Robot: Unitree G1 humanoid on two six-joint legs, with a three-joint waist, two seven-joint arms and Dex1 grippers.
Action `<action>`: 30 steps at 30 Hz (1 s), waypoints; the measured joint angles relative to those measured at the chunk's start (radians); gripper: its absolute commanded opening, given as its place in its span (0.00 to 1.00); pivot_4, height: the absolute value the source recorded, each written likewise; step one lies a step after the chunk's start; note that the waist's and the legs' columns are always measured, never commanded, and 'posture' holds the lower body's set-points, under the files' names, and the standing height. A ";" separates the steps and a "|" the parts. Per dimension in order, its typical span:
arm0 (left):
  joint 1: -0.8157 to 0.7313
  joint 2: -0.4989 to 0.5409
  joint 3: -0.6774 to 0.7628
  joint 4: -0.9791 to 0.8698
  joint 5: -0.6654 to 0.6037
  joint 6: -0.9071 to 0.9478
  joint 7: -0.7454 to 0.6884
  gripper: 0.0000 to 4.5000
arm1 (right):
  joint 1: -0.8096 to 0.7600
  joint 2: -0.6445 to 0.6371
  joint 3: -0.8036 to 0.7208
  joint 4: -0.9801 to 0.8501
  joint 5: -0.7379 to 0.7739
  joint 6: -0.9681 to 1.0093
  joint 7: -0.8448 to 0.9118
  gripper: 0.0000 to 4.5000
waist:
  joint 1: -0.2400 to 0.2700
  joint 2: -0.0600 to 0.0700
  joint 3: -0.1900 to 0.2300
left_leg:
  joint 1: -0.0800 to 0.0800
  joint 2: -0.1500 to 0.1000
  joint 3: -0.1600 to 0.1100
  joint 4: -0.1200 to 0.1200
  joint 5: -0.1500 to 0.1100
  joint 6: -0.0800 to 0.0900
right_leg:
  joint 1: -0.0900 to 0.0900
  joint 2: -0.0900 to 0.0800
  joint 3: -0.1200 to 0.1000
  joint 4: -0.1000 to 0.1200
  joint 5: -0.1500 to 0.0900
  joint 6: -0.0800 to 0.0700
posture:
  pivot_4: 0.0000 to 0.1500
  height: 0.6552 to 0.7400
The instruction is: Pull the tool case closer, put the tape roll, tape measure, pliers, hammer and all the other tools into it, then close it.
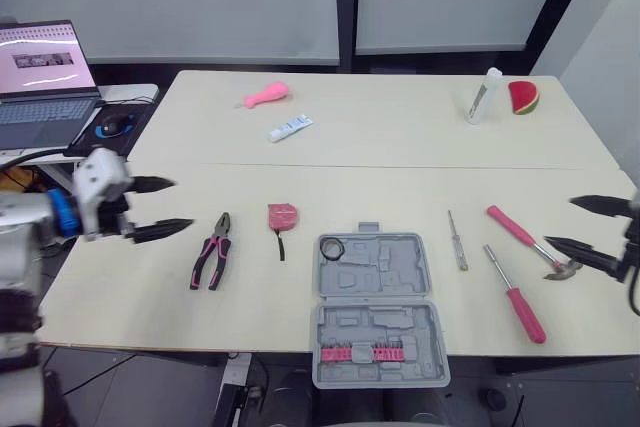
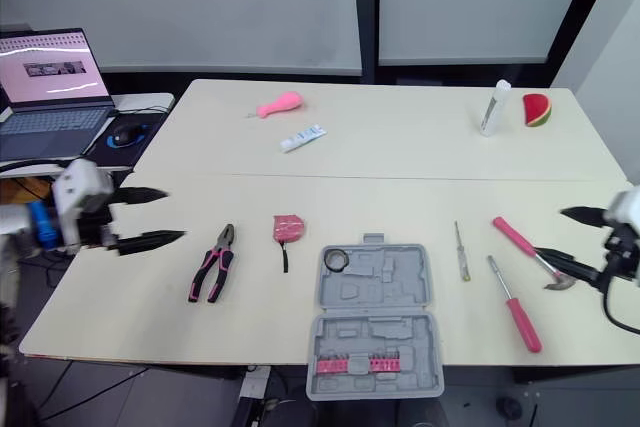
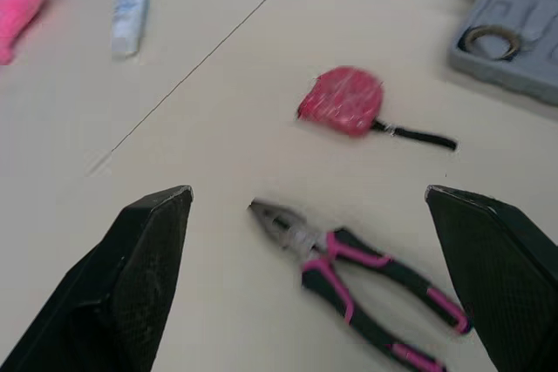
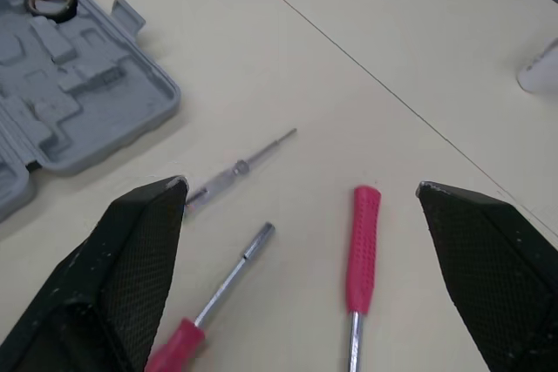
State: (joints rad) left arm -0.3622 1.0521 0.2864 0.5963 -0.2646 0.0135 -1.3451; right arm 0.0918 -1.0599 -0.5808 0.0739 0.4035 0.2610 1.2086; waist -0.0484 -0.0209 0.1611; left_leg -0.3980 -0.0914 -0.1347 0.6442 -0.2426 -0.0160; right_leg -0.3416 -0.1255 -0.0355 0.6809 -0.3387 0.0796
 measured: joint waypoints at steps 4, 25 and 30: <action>0.069 0.018 0.049 0.125 0.001 -0.040 0.045 0.99 | -0.013 -0.019 -0.032 0.222 -0.037 -0.099 0.019 1.00 | 0.004 0.001 0.000 | 0.000 0.000 0.000 0.000 0.000 0.000 | -0.001 0.000 0.000 0.000 0.000 0.000 | 1.00 1.00; 0.111 -0.010 0.071 0.182 -0.004 -0.069 0.149 0.99 | -0.073 -0.034 0.015 0.529 -0.106 -0.310 -0.029 1.00 | -0.003 0.003 0.000 | 0.000 0.000 0.002 -0.001 0.000 0.000 | -0.002 -0.001 0.003 0.001 0.000 0.000 | 1.00 1.00; 0.105 -0.027 0.068 0.151 -0.004 -0.056 0.154 0.99 | -0.051 -0.021 0.014 0.448 -0.102 -0.280 -0.051 1.00 | -0.002 0.004 0.000 | 0.000 0.000 0.002 -0.001 0.000 0.000 | -0.002 -0.001 0.003 0.001 0.000 0.000 | 1.00 1.00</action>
State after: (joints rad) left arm -0.2570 1.0250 0.3548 0.7469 -0.2690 -0.0425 -1.1910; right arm 0.0410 -1.0810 -0.5669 0.5218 0.3018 -0.0186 1.1577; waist -0.0505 -0.0174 0.1606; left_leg -0.3979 -0.0914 -0.1324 0.6429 -0.2427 -0.0161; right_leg -0.3432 -0.1260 -0.0329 0.6816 -0.3387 0.0796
